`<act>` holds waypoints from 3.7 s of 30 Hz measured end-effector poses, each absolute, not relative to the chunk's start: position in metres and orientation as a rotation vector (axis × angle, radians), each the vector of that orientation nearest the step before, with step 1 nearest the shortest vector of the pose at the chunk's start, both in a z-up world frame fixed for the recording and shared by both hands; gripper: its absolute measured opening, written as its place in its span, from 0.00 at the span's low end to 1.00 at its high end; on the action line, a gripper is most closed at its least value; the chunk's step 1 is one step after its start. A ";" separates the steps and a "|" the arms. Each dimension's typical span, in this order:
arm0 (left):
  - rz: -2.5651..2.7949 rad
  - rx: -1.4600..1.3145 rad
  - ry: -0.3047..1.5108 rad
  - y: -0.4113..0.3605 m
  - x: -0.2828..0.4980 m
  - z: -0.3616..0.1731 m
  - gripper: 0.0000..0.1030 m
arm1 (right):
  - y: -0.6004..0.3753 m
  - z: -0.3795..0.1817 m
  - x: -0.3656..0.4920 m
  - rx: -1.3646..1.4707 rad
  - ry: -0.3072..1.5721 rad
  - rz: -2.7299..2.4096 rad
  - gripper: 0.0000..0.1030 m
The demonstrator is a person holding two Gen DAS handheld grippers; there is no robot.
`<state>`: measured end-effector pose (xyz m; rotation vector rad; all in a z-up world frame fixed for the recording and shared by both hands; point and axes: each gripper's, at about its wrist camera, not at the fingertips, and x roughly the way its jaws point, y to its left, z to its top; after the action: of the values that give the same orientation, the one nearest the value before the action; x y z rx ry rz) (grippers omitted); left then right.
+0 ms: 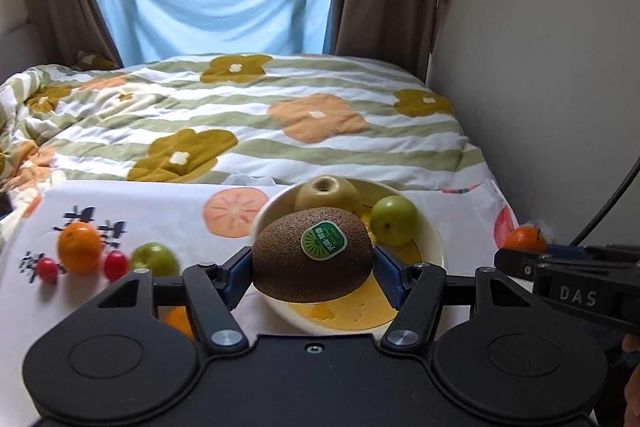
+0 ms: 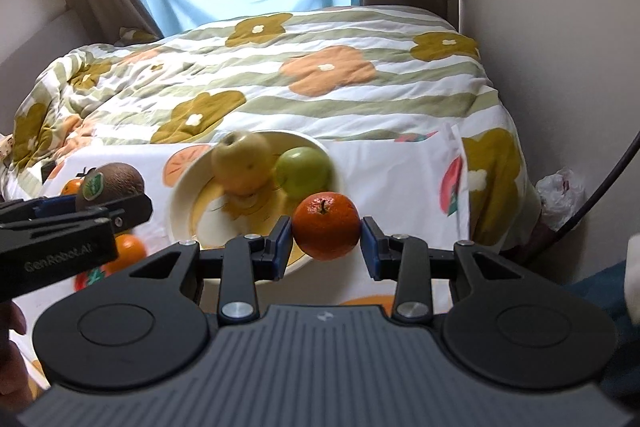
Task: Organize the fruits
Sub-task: 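Carry the kiwi and tangerine into the cream bowl and release both, then withdraw both tools from the bowl toward the remaining fruit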
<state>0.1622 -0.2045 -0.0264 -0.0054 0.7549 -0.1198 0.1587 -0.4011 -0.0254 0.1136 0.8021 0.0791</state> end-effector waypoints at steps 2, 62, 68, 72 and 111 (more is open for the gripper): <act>-0.122 -0.007 0.773 -0.213 0.173 -0.035 0.66 | -0.408 -0.029 0.168 0.110 0.809 0.082 0.50; -0.028 0.019 0.852 -0.157 0.167 -0.063 0.94 | -0.369 -0.095 0.241 0.001 0.929 0.274 0.50; -0.037 0.020 0.830 -0.155 0.160 -0.056 0.94 | -0.369 -0.089 0.235 -0.018 0.898 0.261 0.74; -0.042 0.020 0.817 -0.154 0.152 -0.049 0.95 | -0.372 -0.078 0.224 -0.015 0.858 0.215 0.96; -0.040 0.151 0.749 -0.024 0.094 -0.010 0.98 | -0.270 -0.016 0.146 0.108 0.840 0.187 1.00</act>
<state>0.0937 -0.0241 -0.0098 0.1513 0.7490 -0.0399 0.1462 -0.2700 -0.0163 0.1076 0.8399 0.1866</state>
